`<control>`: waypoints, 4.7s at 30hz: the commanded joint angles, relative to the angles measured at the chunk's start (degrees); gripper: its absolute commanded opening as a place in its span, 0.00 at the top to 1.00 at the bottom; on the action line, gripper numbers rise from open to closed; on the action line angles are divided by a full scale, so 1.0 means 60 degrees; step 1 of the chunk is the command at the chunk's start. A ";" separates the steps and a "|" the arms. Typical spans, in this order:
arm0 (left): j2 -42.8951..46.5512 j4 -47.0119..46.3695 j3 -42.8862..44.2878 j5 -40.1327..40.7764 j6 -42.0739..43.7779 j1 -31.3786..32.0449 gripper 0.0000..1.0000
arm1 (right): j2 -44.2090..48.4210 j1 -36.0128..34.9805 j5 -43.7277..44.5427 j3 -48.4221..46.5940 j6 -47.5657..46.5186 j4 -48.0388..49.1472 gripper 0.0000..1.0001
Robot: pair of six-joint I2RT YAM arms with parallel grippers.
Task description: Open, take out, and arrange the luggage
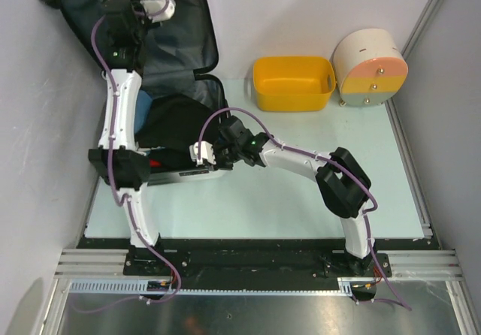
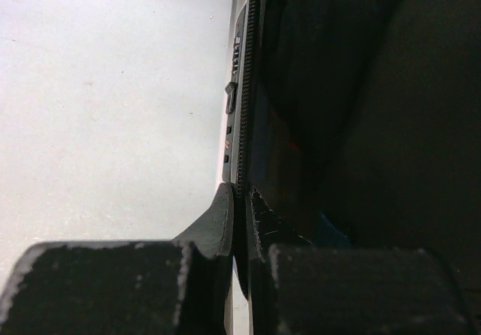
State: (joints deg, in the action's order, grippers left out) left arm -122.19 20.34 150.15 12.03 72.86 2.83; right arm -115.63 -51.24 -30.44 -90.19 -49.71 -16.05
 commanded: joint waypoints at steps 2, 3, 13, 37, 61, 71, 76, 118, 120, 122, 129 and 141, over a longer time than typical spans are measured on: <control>0.4289 -0.1191 -0.5480 -0.0905 -0.0645 0.0509 0.00 | 0.0112 -0.0058 0.0165 0.0135 -0.0196 0.0640 1.00; 0.5079 -0.1178 -0.6121 -0.1052 -0.0659 0.0727 0.00 | 0.0112 -0.0044 0.0165 0.0135 -0.0181 0.0654 1.00; 0.6902 -0.0945 -0.9614 -0.0643 -0.2063 0.1184 0.03 | 0.0156 -0.0087 0.0048 0.0164 -0.0415 0.0582 1.00; 1.0871 0.4915 -1.2045 -0.5110 -0.8669 0.1213 0.00 | 0.3350 0.3088 -0.0130 0.0267 0.0728 -0.2653 0.02; 1.1634 0.5033 -1.4023 -0.6678 -0.9155 0.0876 0.00 | -0.2597 0.5728 0.1395 -0.4993 -0.2788 -0.3184 0.09; 1.1664 0.5121 -1.3892 -0.6576 -0.9184 0.0817 0.00 | -0.2161 0.5684 0.1001 -0.4759 -0.3419 -0.4311 0.71; 1.1810 0.5107 -1.3760 -0.6459 -0.9272 0.0788 0.00 | -0.0843 0.5377 0.0913 -0.3428 -0.2629 -0.4575 1.00; 0.7652 0.4258 -1.3496 -0.6019 0.2518 0.0583 0.34 | 0.5137 0.3194 -0.1489 0.2595 0.3290 -0.1048 0.23; 0.7475 0.4184 -1.3569 -0.6004 0.2651 0.0583 0.33 | 0.5078 0.3179 -0.1679 0.2800 0.3450 -0.0114 0.20; 0.7358 0.4169 -1.3642 -0.6048 0.2871 0.0583 0.31 | 0.4874 0.3150 -0.1768 0.2859 0.3481 0.0344 0.19; 0.7182 0.4154 -1.3950 -0.6019 0.3412 0.0583 0.22 | 0.4361 0.2960 -0.2178 0.3005 0.3657 0.2115 0.09; 0.7020 0.3744 -1.3335 -0.6897 0.2419 0.0334 0.60 | 0.3658 0.2008 -0.1592 0.3679 0.2837 0.4930 0.00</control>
State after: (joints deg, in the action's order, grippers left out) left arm -80.53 43.79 66.46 -23.99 88.25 5.63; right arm -91.83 -38.41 -40.34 -68.29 -30.57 5.19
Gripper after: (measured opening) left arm 0.474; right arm 0.993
